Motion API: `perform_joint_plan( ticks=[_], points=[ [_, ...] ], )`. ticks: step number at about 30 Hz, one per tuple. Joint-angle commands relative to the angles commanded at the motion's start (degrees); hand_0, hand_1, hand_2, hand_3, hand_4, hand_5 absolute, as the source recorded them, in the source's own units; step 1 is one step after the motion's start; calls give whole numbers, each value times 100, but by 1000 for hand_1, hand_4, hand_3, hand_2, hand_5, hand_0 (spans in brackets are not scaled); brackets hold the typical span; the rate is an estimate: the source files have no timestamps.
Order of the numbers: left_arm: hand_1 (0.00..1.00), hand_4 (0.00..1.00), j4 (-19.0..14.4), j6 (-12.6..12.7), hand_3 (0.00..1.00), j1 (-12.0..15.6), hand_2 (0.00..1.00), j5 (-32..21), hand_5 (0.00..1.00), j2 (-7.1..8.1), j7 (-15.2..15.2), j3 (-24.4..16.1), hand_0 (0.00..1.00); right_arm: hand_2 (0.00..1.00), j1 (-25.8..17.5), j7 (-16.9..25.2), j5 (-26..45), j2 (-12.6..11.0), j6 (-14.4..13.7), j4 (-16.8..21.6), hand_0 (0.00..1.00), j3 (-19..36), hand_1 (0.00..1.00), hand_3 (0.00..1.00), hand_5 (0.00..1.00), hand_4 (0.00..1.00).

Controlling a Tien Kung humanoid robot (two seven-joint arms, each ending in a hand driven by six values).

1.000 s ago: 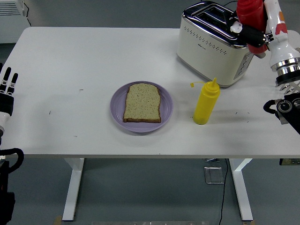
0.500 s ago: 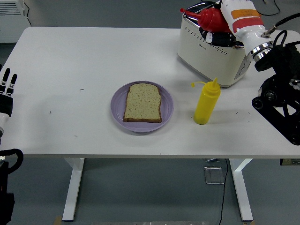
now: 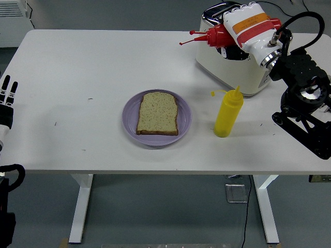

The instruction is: Pick up the cup,pour liquid into bread,place the cup on the desk

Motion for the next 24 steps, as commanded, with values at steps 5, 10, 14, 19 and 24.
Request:
perform_joint_plan(
  ticks=[5,10,14,19,24],
  points=[
    [734,514,2,-4,689,-1,734,1,998,1,2,8,785,178,18,47,0,-76,-80,96,35,237,42,302,328,684],
    [735,516,4,-4,689,-4,734,1,998,0,4,18,785,179,42,77,0,-18,-121,102,37,-244,45,303,325,682],
    [736,515,4,-7,689,-12,734,1,998,-5,3,24,785,180,43,84,0,15,-89,43,39,-640,50,304,323,679],
    [736,515,-2,0,689,11,734,2,998,4,-1,-1,785,180,28,72,0,-93,-84,31,39,-320,50,304,323,679],
    [734,513,1,-1,689,21,734,1,998,6,-2,14,785,182,-4,69,0,-151,-84,82,40,208,51,305,317,674]
  ],
)
